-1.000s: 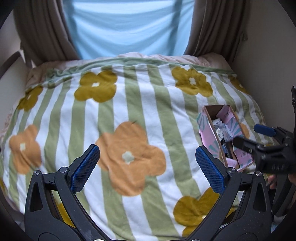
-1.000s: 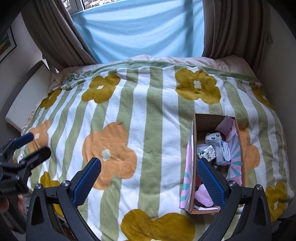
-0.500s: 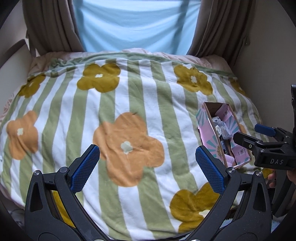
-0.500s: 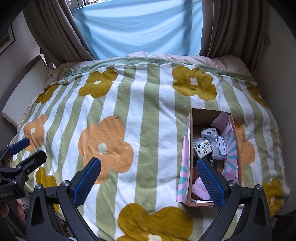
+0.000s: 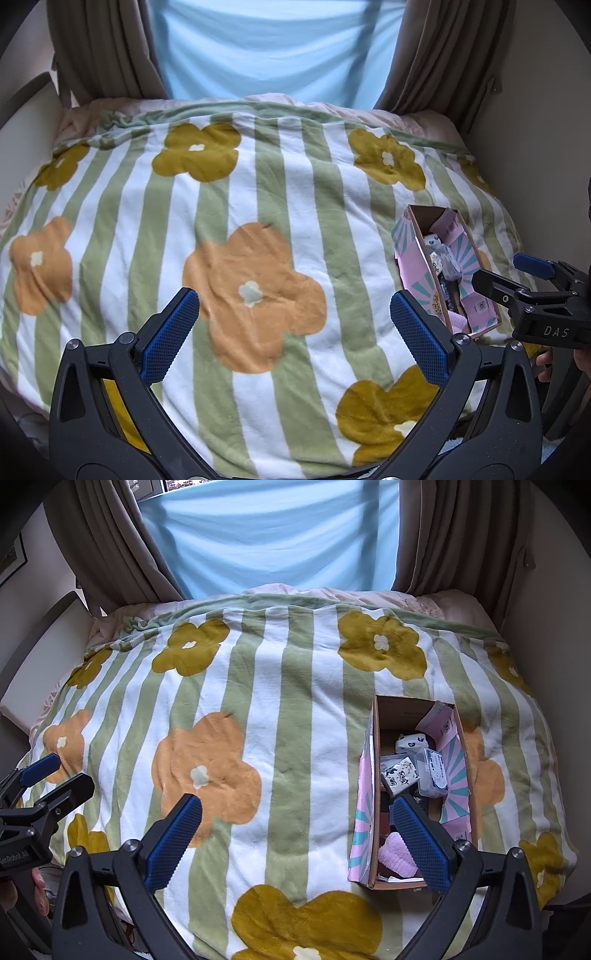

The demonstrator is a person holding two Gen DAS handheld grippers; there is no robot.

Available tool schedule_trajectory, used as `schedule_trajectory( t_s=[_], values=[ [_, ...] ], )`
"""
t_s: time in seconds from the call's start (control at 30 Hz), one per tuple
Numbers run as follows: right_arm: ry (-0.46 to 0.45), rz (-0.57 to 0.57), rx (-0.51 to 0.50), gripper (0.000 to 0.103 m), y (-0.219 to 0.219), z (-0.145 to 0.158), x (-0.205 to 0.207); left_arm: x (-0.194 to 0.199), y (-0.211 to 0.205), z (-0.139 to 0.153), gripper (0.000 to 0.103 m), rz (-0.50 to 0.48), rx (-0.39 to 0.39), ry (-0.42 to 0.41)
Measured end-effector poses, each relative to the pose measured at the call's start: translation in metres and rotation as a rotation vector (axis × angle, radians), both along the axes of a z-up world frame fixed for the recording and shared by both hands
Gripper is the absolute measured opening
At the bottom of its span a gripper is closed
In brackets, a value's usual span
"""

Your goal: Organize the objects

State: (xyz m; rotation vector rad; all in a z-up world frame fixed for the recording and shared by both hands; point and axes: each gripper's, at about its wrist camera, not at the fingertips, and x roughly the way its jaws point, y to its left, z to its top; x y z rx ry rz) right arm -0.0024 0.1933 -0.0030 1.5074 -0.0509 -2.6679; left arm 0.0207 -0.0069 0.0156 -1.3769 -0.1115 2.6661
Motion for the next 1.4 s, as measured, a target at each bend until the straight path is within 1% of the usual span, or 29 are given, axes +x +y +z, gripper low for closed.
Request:
schedule_trajectory(
  t_s=[0.4,0.87,1.07,1.17,1.4],
  values=[
    [-0.003,-0.006,0.003,0.103,0.0017,0.0001,-0.0035,-0.0015,-0.0028,-0.003,0.103,0.005,-0.003,-0.005],
    [-0.002,-0.004,0.003,0.103,0.0038,-0.0005,-0.005,-0.0063,-0.0044,-0.0097,0.103,-0.009,0.021,-0.003],
    [-0.003,-0.004,0.004,0.103,0.0036,-0.0009,-0.0051,-0.0082,0.0006,-0.0089,0.103,0.0,-0.035,0.013],
    [-0.003,-0.003,0.004,0.103,0.0037,-0.0011,-0.005,-0.0091,0.001,-0.0076,0.103,-0.016,-0.013,0.015],
    [-0.003,0.0,0.005,0.103,0.0042,-0.0014,-0.0052,-0.0092,0.0035,-0.0069,0.103,-0.028,-0.004,0.022]
  ],
)
